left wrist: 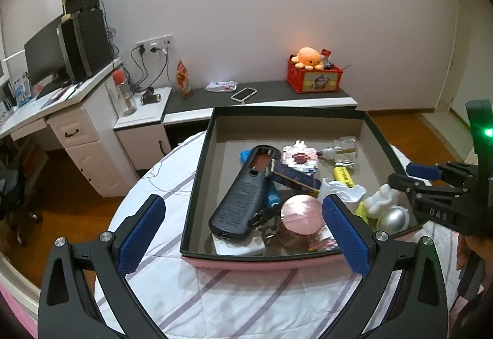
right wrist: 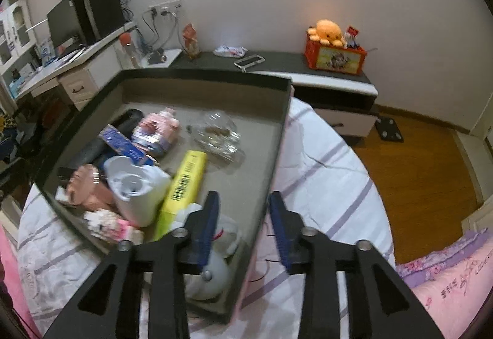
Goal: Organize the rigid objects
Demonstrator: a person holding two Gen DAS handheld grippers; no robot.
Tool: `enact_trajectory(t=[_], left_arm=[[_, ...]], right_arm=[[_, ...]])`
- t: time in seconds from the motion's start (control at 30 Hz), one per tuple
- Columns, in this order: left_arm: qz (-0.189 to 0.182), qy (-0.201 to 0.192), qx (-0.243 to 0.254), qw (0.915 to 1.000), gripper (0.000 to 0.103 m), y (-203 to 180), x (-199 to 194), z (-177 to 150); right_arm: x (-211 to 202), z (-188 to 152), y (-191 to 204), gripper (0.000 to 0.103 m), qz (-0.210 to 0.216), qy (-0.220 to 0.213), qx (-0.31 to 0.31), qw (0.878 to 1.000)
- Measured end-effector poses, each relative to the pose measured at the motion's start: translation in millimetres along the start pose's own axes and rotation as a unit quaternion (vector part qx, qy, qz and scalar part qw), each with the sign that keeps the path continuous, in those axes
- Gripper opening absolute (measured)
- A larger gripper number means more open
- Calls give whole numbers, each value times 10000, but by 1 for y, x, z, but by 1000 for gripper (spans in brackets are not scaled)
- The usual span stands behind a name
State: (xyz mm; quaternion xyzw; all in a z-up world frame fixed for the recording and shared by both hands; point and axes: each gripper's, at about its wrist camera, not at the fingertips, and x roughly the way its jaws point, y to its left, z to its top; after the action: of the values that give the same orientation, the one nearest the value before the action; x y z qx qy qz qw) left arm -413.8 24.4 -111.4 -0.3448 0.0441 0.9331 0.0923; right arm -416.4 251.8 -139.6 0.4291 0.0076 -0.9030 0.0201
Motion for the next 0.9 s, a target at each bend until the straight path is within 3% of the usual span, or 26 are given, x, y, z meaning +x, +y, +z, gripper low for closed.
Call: enact_trajectory(t=[0.1, 0.17, 0.3, 0.33, 0.57, 0.83, 0.9], left_arm=[[-33, -34, 1, 10000, 103, -3, -6, 0], [-42, -74, 31, 10000, 103, -4, -10, 0], [-114, -148, 21, 9998, 103, -6, -18, -1], [-117, -171, -7, 9998, 103, -6, -20, -2], [143, -633, -248, 9976, 103, -3, -44, -9], [-209, -743, -192, 9968, 103, -10, -61, -27], [-150, -788, -193, 9966, 103, -12, -66, -31]], right_arm=[[-15, 2, 11, 53, 170, -194, -97, 9996], [-28, 4, 19, 83, 145, -457, -190, 9987], [-47, 6, 30, 91, 178, -837, -270, 9960], [-51, 5, 32, 103, 82, -922, -328, 9952], [-72, -7, 44, 103, 18, -1286, -415, 9908], [-101, -25, 44, 103, 18, -1651, -241, 9860], [-108, -32, 47, 103, 74, -1728, -264, 9846]])
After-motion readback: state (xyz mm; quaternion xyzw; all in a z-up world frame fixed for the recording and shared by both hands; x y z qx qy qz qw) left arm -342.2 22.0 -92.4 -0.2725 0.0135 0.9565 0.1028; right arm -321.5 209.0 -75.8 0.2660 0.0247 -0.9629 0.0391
